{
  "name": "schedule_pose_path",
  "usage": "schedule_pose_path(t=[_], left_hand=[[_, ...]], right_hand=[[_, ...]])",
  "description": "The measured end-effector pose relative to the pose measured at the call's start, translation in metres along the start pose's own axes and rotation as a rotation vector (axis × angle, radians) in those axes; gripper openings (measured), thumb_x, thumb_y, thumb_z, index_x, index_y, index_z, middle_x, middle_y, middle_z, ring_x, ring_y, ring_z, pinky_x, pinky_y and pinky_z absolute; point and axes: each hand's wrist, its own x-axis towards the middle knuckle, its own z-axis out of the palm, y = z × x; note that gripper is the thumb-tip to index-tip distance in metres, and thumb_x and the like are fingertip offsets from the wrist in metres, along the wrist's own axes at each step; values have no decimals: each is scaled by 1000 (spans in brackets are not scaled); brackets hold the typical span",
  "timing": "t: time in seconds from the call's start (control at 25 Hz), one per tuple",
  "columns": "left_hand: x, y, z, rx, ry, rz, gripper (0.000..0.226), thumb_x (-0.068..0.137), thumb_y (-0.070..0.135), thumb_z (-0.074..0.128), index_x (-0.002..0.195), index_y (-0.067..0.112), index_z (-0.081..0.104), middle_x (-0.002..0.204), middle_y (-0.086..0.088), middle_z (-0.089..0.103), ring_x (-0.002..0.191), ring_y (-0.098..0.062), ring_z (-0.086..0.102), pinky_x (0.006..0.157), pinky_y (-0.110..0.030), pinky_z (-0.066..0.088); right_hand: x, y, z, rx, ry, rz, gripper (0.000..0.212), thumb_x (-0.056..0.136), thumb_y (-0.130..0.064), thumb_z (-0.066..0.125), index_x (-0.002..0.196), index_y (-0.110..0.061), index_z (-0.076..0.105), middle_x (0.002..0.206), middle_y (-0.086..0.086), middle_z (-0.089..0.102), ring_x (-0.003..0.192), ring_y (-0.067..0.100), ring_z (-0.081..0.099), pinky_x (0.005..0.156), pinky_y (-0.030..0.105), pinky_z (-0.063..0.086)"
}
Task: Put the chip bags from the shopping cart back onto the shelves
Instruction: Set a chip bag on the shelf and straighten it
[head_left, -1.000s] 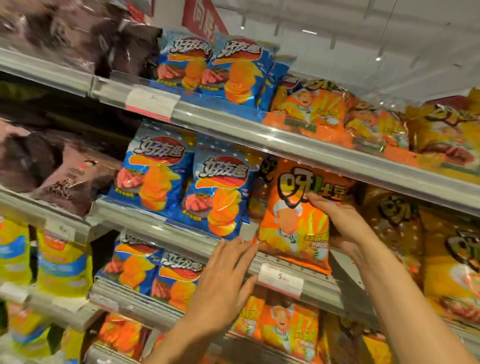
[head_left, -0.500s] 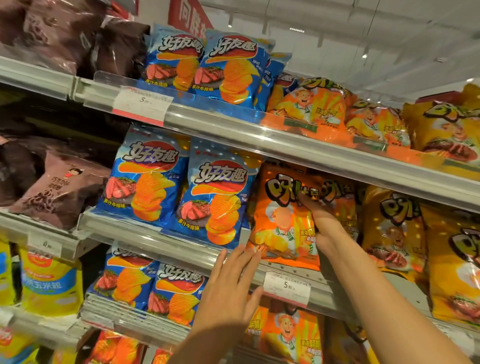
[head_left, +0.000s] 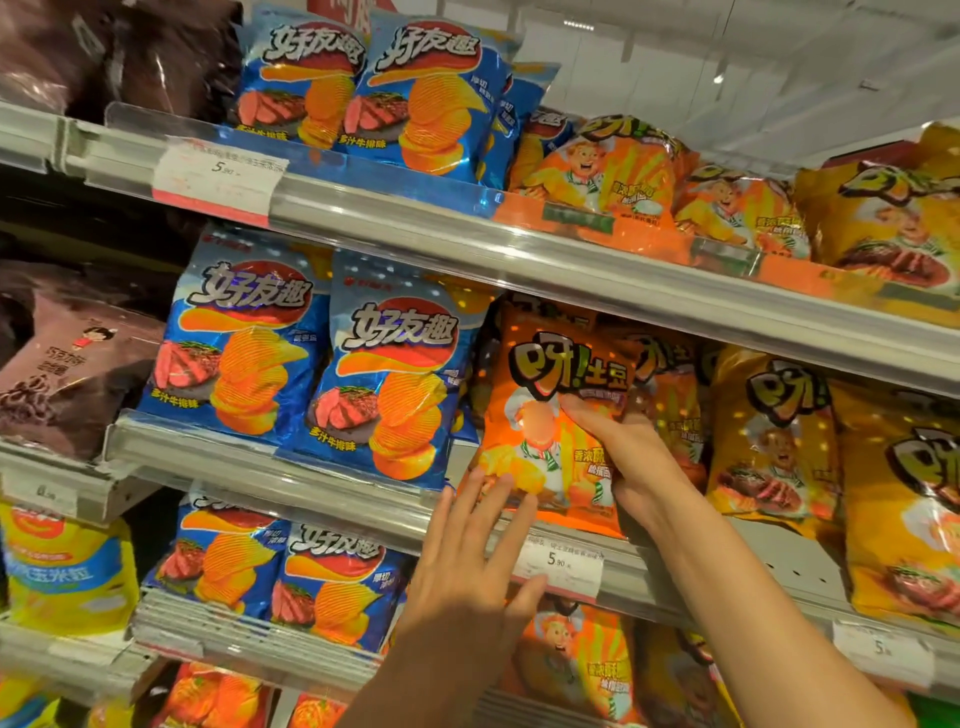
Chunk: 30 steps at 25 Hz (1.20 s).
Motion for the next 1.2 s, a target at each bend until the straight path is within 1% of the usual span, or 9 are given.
schedule_pose_path(t=[0.12, 0.24, 0.4, 0.52, 0.68, 0.84, 0.92, 1.08, 1.2], left_hand=[[3, -8, -5, -7, -36, -47, 62, 88, 44, 54, 144, 18, 55, 154, -12, 45, 149, -31, 27, 116, -62, 31], [11, -29, -14, 15, -66, -176, 66, 94, 54, 46, 154, 27, 38, 164, -7, 26, 155, -29, 7, 123, -54, 6], [26, -66, -27, 125, -164, -322, 68, 97, 61, 32, 153, 23, 41, 163, -11, 27, 155, -33, 9, 121, -63, 15], [21, -74, -27, 151, -197, -292, 67, 98, 58, 33, 150, 19, 46, 163, -12, 29, 154, -34, 14, 119, -64, 21], [16, -76, -27, 132, -179, -263, 65, 98, 56, 35, 150, 19, 47, 165, -10, 26, 155, -33, 11, 118, -65, 21], [15, -73, -30, 127, -197, -285, 70, 97, 60, 31, 152, 19, 43, 166, -11, 22, 156, -32, 6, 120, -66, 16], [17, -65, -30, 139, -165, -285, 70, 97, 61, 32, 153, 20, 42, 165, -12, 24, 156, -34, 6, 120, -67, 12], [21, -38, -18, 81, -126, -42, 64, 99, 56, 40, 155, 25, 36, 167, -5, 20, 156, -32, 5, 120, -61, 9], [15, -22, 0, 58, -205, 23, 66, 98, 57, 41, 157, 28, 33, 167, -5, 22, 156, -29, 6, 120, -55, 11]], right_hand=[[-2, 2, 3, 26, 135, -61, 51, 73, -23, 91, 112, -5, 63, 85, 15, 79, 73, 31, 78, 55, 38, 61], [-3, 6, 13, 8, 158, -65, 51, 74, -25, 90, 114, -12, 61, 95, 16, 78, 79, 30, 79, 65, 46, 64], [-4, -4, 6, -31, 127, -80, 48, 74, -30, 91, 109, -14, 62, 82, 10, 80, 73, 28, 79, 59, 39, 62], [-4, -3, 11, -8, 214, -177, 38, 76, -25, 89, 102, -17, 62, 82, 9, 79, 68, 23, 78, 54, 34, 60], [-8, 8, 27, -54, 122, -116, 45, 81, -29, 85, 113, -13, 59, 98, 10, 78, 87, 24, 77, 74, 39, 64], [-11, 4, 22, -61, 14, -65, 44, 79, -31, 87, 106, -17, 55, 74, -3, 79, 68, 16, 78, 50, 27, 58], [-13, 3, 24, -98, -20, -56, 53, 77, -32, 88, 116, -16, 56, 87, 2, 81, 77, 19, 79, 56, 30, 61], [-11, 7, 32, -175, 7, -103, 64, 78, -32, 88, 131, -16, 55, 111, 6, 77, 97, 20, 76, 87, 40, 63], [-9, 8, 31, -196, 12, -119, 65, 78, -33, 88, 132, -18, 55, 110, -1, 76, 90, 5, 75, 73, 21, 61]])
